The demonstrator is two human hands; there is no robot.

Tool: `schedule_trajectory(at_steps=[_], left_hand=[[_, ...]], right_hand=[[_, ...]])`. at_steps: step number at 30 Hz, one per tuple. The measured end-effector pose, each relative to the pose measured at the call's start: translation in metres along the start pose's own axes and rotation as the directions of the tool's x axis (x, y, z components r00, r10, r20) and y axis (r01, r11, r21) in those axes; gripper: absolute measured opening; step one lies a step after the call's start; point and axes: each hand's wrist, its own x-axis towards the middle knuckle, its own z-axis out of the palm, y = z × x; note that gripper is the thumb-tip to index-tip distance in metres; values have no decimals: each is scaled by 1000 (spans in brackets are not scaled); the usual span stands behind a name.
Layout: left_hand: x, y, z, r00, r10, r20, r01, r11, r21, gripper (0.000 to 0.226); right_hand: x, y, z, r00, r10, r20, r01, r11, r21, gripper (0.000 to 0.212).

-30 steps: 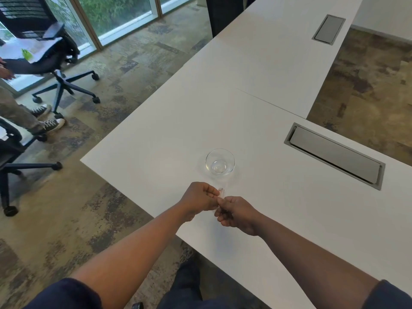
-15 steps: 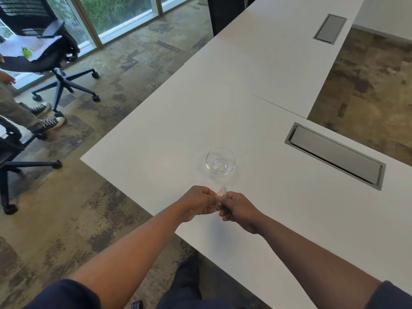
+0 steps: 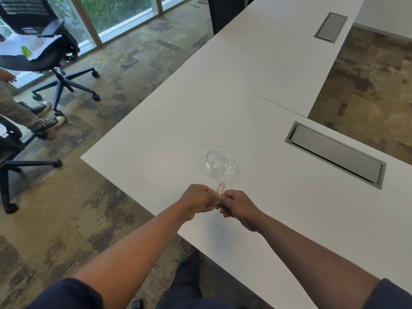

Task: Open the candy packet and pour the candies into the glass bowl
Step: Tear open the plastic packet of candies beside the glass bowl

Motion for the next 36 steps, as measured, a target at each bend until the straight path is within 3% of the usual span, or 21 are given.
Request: schedule_trajectory(at_steps=[6, 13, 15, 20, 23, 30, 36], left_hand=[[-4, 0, 13, 976, 162, -143, -122, 960, 254, 13], [-7, 1, 20, 885, 400, -240, -197, 787, 584, 22], [-5, 0, 18, 884, 398, -244, -184, 778, 601, 33], [-5, 4, 14, 945, 295, -142, -182, 835, 520, 11], [-2, 4, 12, 968, 231, -93, -166, 877, 451, 12], [-6, 6, 18, 925, 304, -230, -128, 817, 562, 16], [-7, 8, 18, 916, 330, -230, -142, 800, 582, 16]], right_hand=[[0, 2, 11, 988, -21, -151, 15, 999, -42, 22], [5, -4, 15, 946, -30, -322, -5, 994, -107, 28], [6, -4, 13, 941, -21, -337, -29, 989, -143, 28], [2, -1, 9, 972, -31, -233, -14, 982, -190, 20], [-2, -1, 4, 985, -33, -172, 1, 983, -183, 22], [-6, 3, 0, 977, 13, -212, -50, 984, -171, 24], [-9, 4, 1, 977, 41, -210, -75, 985, -153, 23]])
